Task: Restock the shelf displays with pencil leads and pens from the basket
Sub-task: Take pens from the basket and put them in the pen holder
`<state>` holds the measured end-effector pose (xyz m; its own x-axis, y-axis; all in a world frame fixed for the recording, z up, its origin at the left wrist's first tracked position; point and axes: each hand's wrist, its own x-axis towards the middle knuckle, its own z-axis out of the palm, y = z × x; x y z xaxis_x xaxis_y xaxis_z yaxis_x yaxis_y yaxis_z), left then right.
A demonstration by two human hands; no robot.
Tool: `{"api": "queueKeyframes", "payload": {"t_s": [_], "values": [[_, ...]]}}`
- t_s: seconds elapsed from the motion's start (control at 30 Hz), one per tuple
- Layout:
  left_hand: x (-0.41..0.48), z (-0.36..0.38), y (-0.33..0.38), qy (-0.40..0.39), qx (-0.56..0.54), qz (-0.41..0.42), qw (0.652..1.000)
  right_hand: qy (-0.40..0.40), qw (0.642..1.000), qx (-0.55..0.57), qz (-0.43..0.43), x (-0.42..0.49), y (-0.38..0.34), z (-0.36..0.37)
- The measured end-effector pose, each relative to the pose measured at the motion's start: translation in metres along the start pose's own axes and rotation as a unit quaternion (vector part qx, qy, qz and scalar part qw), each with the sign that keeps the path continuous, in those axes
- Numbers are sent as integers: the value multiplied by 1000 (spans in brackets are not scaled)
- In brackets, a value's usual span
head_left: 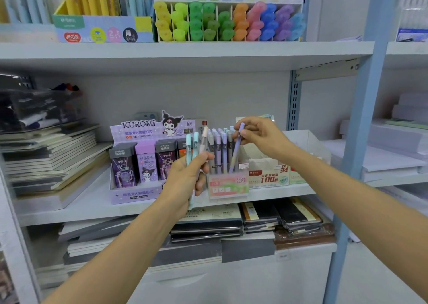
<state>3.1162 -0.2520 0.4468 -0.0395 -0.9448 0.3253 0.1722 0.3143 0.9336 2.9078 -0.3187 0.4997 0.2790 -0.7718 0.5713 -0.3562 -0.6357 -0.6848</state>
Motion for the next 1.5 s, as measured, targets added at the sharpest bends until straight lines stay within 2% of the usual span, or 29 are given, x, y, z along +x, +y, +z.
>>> {"api": "queueKeyframes", "payload": {"t_s": [0.13, 0.23, 0.43, 0.57, 0.67, 0.77, 0.83, 0.9, 0.97, 1.1, 1.23, 1.5], "values": [[0, -1, -3, -12, -4, 7, 1000, -47, 999, 8, -3, 5, 2, -7], [1, -2, -4, -15, -1, 8, 1000, -51, 999, 9, -1, 7, 6, -1], [2, -6, -7, -18, 6, 5, 1000, 15, 998, -65, -21, 12, 12, 5], [2, -7, -9, -23, 9, 3, 1000, 20, 990, -140, -17, 8, 14, 13], [1, -7, -9, -32, 9, 5, 999, 52, 987, -153, -25, 7, 6, 14], [-2, -5, -8, -43, 11, 8, 999, 84, 996, -16, -30, 0, -13, 13], [-3, -1, -7, -52, 14, 8, 999, 21, 997, 70, -11, -5, -24, 16], [-5, 3, -6, -64, 15, 6, 998, -50, 995, 91, 3, -10, -29, 23], [-7, 5, -4, -73, 6, -1, 997, -66, 989, 130, 4, -13, -30, 23], [-11, 0, -3, -68, -9, -14, 998, -33, 973, 229, 26, -17, -27, 8], [-13, 5, -4, -51, -5, -5, 999, -32, 959, 280, 22, -24, -27, 9], [-11, 10, -2, -24, 2, -14, 1000, 54, 961, 269, 41, -20, -32, -24]]}}
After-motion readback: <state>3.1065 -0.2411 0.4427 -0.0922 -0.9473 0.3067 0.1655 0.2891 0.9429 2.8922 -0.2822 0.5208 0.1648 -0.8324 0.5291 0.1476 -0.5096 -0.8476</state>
